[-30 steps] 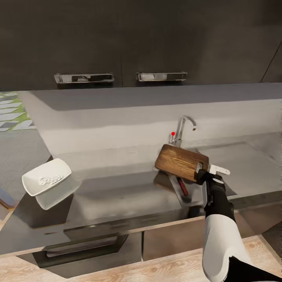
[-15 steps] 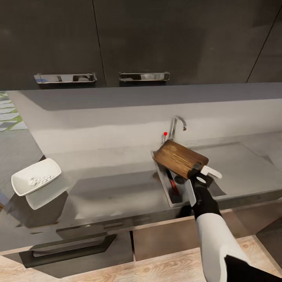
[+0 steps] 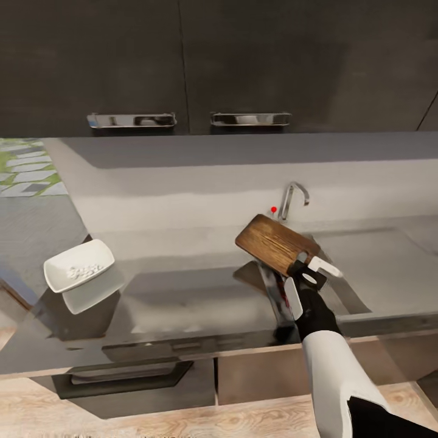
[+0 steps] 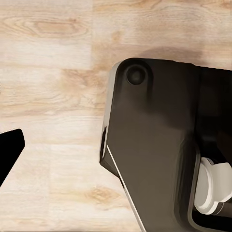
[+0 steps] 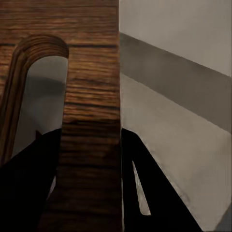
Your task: In the kitchen, take the Vidalia onion out of the sink, dice it on the chopping board with the paring knife, put the diced onion into the bowl on the countertop, then place both the paring knife and the chopping board into the sink.
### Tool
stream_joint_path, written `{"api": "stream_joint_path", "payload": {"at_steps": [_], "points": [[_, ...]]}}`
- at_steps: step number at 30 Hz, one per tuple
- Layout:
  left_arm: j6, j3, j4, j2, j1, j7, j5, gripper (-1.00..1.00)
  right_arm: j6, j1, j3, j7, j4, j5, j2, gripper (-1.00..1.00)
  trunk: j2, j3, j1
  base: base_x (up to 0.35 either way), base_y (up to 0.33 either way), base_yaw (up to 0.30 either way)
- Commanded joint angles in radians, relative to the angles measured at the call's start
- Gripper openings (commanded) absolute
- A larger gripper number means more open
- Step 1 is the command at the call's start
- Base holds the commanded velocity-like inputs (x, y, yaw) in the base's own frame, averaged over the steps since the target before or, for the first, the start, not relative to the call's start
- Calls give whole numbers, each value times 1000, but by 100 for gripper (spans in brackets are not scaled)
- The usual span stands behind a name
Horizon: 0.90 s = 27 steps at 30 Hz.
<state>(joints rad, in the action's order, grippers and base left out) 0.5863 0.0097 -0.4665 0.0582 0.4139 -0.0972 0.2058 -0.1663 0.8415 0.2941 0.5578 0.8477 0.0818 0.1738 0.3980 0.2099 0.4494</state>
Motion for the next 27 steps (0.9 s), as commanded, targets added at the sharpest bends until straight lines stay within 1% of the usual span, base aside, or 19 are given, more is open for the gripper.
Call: {"api": "stream_joint_path", "payload": {"at_steps": [1,6,8,9,12,13,15,18,20,24,27], "points": [[0,1,-1,0,0,-10,11,100,-4,1,1,6,2,4,1,-100,2,2,1,0,0,277],[0,1,-1,0,0,-10,11,100,-3,1,9,26,2,4,1,-100,2,2,1,0,0,250],[0,1,-1,0,0,-10,11,100,-1,1,29,43,2,16,1,-100,2,2,1,0,0,90],[0,1,-1,0,0,-10,11,100,1,1,50,55,2,30,1,-100,2,2,1,0,0,45],[0,1,-2,0,0,-10,11,100,13,1,137,93,2,85,1,-100,2,2,1,0,0,20],[0,1,-2,0,0,-10,11,100,19,1,160,107,2,96,1,-100,2,2,1,0,0,8],[0,1,-2,0,0,-10,11,100,40,1,190,140,2,111,1,-100,2,2,1,0,0,4],[0,1,-3,0,0,-10,11,100,92,1,203,184,2,117,1,-100,2,2,1,0,0,0],[0,1,-3,0,0,-10,11,100,112,1,207,211,-2,126,1,-100,2,2,1,0,0,0],[1,1,-3,0,0,-10,11,100,125,1,210,254,-5,158,1,-100,2,2,1,0,0,0],[1,1,-3,0,0,-10,11,100,130,1,210,297,-6,166,1,-100,2,2,1,0,0,0]]}}
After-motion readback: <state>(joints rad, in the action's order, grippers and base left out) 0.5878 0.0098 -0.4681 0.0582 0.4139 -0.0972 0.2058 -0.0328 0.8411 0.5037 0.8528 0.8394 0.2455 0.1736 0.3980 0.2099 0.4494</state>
